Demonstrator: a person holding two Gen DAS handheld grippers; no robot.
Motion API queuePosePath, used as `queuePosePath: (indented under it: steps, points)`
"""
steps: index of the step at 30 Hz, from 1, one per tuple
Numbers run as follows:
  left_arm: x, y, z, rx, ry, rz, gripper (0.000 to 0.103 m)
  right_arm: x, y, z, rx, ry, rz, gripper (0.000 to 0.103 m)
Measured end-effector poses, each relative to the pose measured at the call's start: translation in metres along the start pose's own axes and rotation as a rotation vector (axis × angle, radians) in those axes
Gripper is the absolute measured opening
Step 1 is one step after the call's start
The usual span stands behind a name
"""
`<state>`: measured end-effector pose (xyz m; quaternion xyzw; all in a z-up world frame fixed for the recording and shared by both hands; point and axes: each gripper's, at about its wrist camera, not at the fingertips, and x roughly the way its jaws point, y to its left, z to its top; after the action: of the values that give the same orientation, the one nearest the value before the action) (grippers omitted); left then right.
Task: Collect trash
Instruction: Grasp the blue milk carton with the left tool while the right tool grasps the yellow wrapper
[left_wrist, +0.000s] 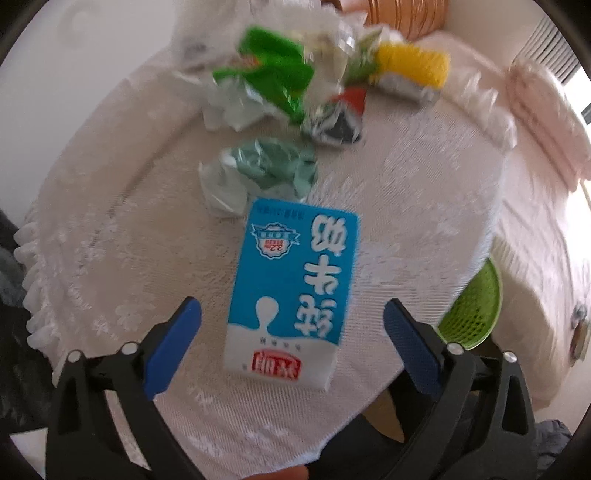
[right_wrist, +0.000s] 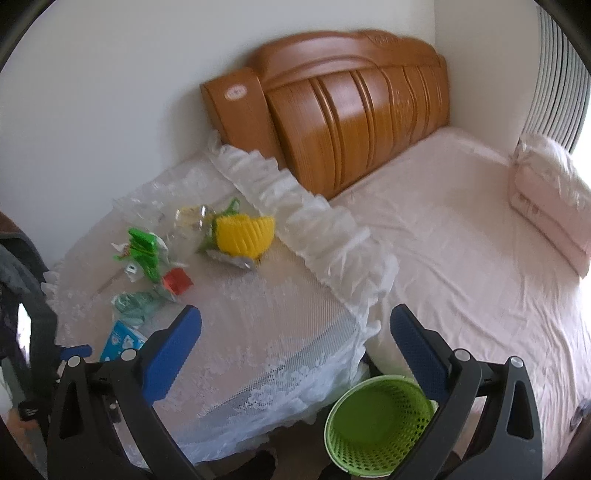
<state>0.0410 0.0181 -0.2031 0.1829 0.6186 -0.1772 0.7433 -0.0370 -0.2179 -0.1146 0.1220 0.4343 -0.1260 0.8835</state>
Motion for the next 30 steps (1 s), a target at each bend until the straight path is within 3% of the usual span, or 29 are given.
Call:
queuePosePath:
  steps: [5,11,15,17,21,26,30]
  points:
    - [0.018,0.001,0.002,0.014,0.058,-0.011,0.067,0.019,0.003,-0.008,-0.020,0.029,-0.003,0.101]
    - [0.008,0.012,-0.007,-0.008,0.003,-0.053,0.066,0.043,0.022,-0.003,-0.179,0.027,0.048,0.101]
    - [-0.006,0.024,-0.021,-0.061,-0.069,-0.060,0.065,0.079,0.035,0.025,-0.283,0.060,0.077,0.097]
    - [-0.018,0.033,-0.033,-0.096,-0.109,-0.065,0.065,0.095,0.036,0.041,-0.266,0.078,0.094,0.091]
    - [-0.039,0.053,-0.052,-0.137,-0.170,-0.065,0.065,0.140,0.041,0.075,-0.146,0.129,0.133,0.091]
    - [-0.057,0.071,-0.074,-0.166,-0.224,-0.025,0.065,0.177,0.048,0.080,-0.049,0.178,0.129,0.090]
    - [-0.068,0.087,-0.081,-0.208,-0.253,0.006,0.065,0.189,0.049,0.076,0.002,0.217,0.148,0.047]
